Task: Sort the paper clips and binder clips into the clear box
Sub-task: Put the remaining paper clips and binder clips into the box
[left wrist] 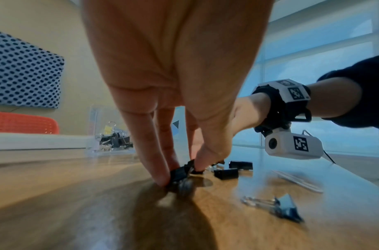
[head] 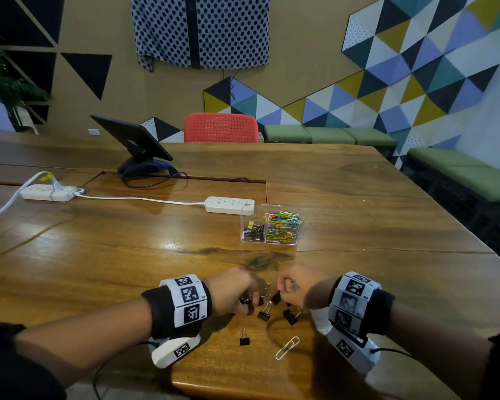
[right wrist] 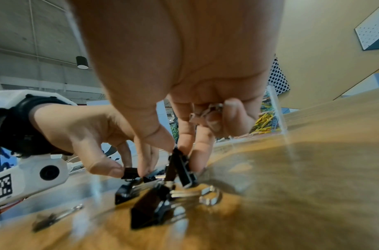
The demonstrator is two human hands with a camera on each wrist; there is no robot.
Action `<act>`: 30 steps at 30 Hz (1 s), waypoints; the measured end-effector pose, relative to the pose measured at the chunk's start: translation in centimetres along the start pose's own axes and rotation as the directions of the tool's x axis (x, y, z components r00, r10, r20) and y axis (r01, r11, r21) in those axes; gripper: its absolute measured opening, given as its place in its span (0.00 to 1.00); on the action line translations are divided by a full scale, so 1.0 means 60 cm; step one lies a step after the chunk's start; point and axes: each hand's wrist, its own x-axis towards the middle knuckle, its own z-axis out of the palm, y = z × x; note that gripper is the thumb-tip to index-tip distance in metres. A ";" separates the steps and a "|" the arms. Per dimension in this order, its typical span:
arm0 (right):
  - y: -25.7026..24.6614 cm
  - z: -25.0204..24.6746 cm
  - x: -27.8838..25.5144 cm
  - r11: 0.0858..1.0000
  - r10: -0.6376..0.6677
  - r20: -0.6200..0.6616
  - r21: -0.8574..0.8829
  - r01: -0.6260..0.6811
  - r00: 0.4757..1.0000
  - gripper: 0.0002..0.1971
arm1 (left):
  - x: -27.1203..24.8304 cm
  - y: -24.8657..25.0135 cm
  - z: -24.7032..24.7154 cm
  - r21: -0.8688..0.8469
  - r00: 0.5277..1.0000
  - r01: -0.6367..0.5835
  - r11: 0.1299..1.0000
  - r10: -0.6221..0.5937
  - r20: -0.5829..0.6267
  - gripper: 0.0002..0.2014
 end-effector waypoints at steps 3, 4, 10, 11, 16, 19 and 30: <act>0.002 -0.004 0.007 1.000 -0.005 -0.015 0.005 0.006 1.000 0.04 | 0.006 -0.003 -0.001 0.017 1.000 0.001 1.000 -0.001 0.011 0.10; 0.004 -0.004 0.010 1.000 -0.003 -0.008 0.014 0.003 1.000 0.05 | 0.007 -0.002 -0.002 0.011 1.000 0.003 1.000 -0.003 0.007 0.09; 0.012 -0.016 0.026 0.999 0.008 -0.046 0.049 -0.006 0.999 0.06 | 0.014 -0.004 -0.003 -0.017 0.999 -0.005 1.000 0.004 -0.037 0.06; 0.012 -0.025 0.031 0.997 0.012 -0.081 0.076 -0.006 0.997 0.05 | 0.015 -0.005 -0.003 -0.035 0.999 -0.001 0.999 0.000 -0.035 0.06; 0.008 -0.089 0.079 0.984 0.039 -0.324 0.176 0.020 0.945 0.06 | 0.017 -0.005 -0.006 -0.038 0.998 0.027 0.999 -0.030 -0.060 0.06; -0.002 -0.116 0.119 0.980 0.088 -0.438 0.200 0.001 0.895 0.03 | 0.020 -0.011 -0.007 -0.058 0.997 0.038 0.998 -0.041 -0.060 0.09; -0.027 -0.137 0.195 0.980 0.174 -0.470 0.170 -0.105 0.865 0.05 | 0.043 -0.044 -0.069 -0.103 0.948 0.091 0.990 -0.118 -0.297 0.04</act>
